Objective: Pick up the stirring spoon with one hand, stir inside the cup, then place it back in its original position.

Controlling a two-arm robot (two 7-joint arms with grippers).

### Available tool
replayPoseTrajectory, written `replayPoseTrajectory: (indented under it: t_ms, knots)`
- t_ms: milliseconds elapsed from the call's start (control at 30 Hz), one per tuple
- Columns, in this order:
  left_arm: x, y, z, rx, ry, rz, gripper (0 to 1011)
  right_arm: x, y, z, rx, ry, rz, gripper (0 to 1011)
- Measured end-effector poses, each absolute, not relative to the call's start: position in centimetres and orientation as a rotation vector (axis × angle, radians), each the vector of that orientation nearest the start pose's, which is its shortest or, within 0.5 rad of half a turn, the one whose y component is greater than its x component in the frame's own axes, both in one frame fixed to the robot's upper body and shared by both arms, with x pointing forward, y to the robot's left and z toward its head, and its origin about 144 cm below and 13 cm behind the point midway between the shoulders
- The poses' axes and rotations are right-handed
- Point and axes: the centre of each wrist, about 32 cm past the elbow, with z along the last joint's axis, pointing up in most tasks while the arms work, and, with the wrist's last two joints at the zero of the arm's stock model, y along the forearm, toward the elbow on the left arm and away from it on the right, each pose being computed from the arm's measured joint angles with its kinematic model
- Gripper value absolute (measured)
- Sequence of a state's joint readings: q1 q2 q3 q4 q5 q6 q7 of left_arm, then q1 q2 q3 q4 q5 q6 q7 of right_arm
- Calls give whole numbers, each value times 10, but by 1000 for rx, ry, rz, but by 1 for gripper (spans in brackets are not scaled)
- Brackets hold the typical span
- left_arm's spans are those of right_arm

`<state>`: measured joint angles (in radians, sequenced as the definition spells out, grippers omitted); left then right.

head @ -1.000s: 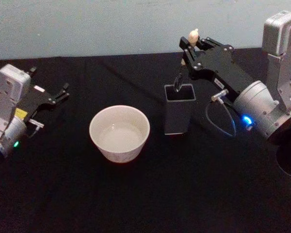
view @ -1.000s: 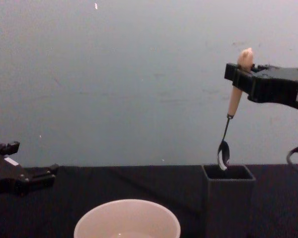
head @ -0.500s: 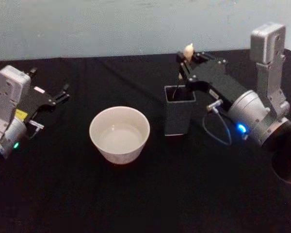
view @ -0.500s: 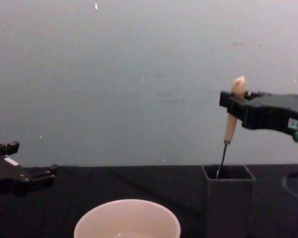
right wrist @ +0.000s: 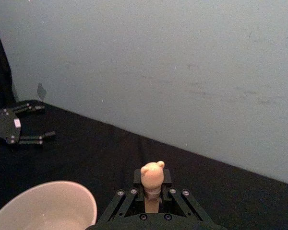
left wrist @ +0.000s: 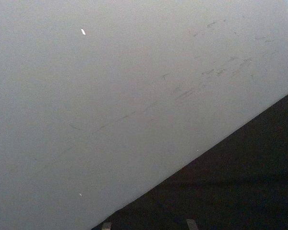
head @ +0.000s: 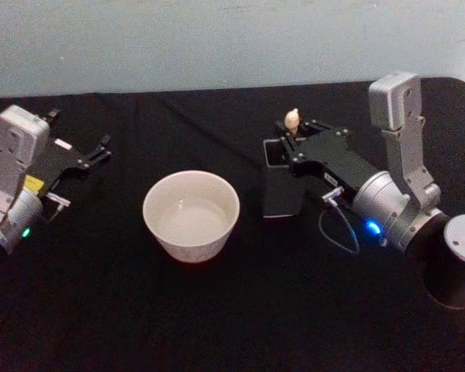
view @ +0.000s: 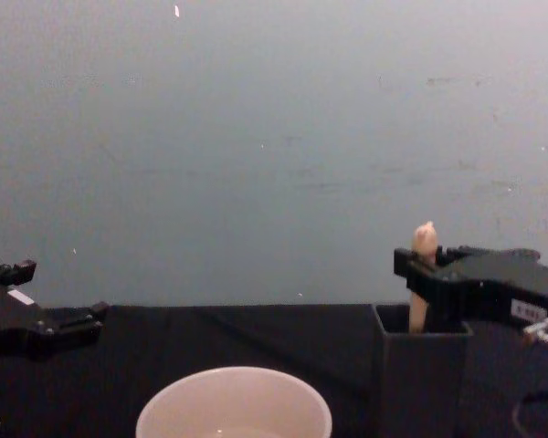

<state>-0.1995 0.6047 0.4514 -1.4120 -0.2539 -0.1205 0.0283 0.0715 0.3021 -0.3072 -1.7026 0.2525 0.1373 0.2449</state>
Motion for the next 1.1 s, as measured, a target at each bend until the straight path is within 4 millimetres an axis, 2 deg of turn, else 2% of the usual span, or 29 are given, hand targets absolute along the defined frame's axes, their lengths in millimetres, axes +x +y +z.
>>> replayPoseTrajectory:
  t_ms: [500, 1000, 1100]
  knots:
    - [489, 310, 1140, 304, -285, 1248, 1001, 464, -205, 1175, -122, -7, -1009, 200]
    - [489, 310, 1140, 305, -285, 1248, 1001, 465, -203, 1174, -132, -14, -1013, 200]
    - [489, 310, 1140, 305, -285, 1248, 1001, 465, -204, 1174, -131, -14, -1013, 238]
